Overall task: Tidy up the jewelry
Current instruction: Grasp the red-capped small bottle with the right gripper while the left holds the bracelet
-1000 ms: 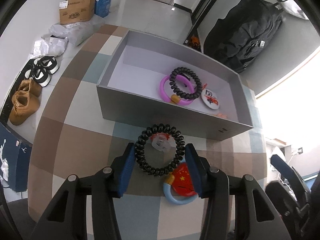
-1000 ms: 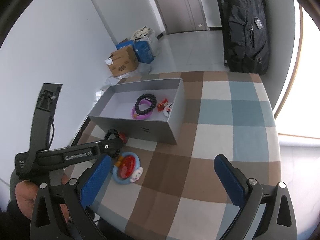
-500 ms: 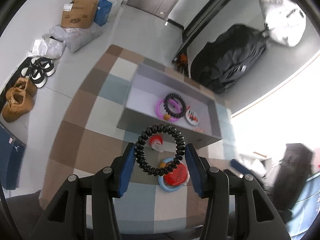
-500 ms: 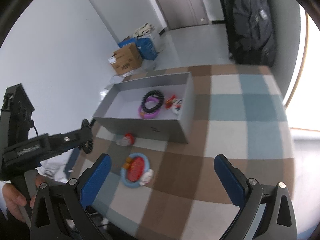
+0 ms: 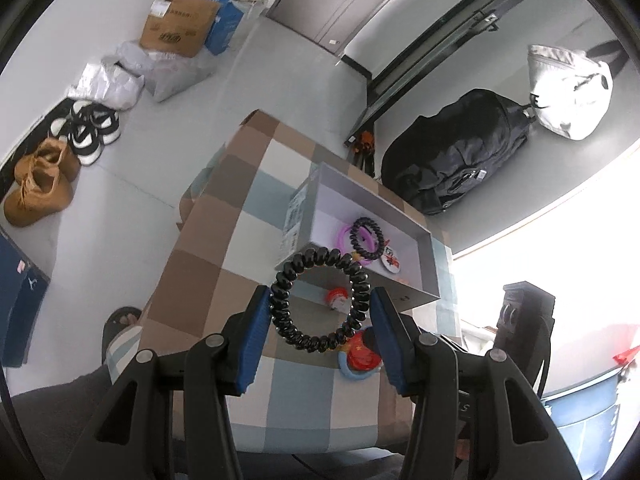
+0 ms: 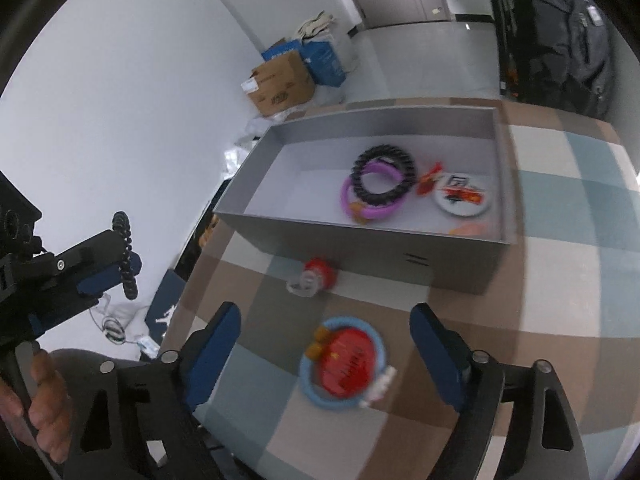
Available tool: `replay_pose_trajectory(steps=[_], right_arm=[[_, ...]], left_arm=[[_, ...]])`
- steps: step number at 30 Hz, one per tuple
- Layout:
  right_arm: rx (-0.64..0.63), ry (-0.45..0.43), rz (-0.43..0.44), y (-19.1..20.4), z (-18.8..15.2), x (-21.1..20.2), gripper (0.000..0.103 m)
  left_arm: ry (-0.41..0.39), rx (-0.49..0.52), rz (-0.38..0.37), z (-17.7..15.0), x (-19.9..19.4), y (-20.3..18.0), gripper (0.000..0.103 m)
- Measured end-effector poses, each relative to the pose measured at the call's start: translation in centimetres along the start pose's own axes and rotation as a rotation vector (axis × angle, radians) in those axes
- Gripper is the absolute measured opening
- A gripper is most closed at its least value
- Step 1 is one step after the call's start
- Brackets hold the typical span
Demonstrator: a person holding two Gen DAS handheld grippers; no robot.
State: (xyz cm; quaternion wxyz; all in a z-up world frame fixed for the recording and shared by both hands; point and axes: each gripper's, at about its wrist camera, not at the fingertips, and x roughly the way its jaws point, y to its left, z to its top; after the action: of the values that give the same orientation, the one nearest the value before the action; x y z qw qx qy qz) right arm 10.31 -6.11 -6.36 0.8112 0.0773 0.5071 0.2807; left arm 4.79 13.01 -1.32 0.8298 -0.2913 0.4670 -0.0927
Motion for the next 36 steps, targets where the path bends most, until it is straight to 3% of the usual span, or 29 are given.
replay_pose_trajectory(steps=[10,13,17,21,36], right_arm=[[-0.012,0.027,-0.045,0.6,1.0,2.6,0.071],[-0.008,0.031,-0.053,0.6,1.2,3.1,0.063],[-0.011,0.029,-0.060,0.7,1.3,3.3,0.047],[-0.021,0.038,-0.078,0.8,1.3,3.7,0.019],[-0.091,-0.003,-0.059,1.8,0.9,2.0,0.019]], left_arm=[[0.025,-0.021,-0.025,0.2,-0.3,1.3,0.045],[0.039,-0.026,-0.024,0.2,-0.1,1.6,0.045],[0.049,-0.034,-0.021,0.3,0.2,1.8,0.045],[0.055,-0.031,-0.013,0.3,0.4,1.5,0.045],[0.047,0.003,-0.007,0.1,0.8,0.3,0.045]])
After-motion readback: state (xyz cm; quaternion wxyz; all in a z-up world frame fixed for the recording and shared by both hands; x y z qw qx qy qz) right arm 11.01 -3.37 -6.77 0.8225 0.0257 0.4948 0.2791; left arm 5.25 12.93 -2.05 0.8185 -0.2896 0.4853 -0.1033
